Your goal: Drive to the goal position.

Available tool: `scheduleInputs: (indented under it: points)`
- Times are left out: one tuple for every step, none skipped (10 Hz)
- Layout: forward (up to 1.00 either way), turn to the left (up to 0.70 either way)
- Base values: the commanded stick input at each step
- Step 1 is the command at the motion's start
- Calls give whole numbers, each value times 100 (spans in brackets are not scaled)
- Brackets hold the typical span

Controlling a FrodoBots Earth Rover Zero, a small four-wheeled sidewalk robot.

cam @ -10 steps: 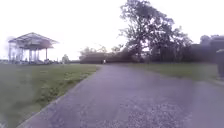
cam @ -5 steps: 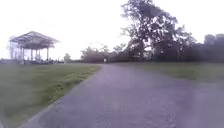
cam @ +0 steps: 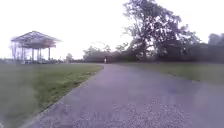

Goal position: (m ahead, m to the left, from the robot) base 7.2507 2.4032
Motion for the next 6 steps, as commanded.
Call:
scheduleInputs:
  points:
    - [70, -35]
    - [70, -35]
    - [70, -35]
    - [70, -35]
    - [70, -35]
    - [70, -35]
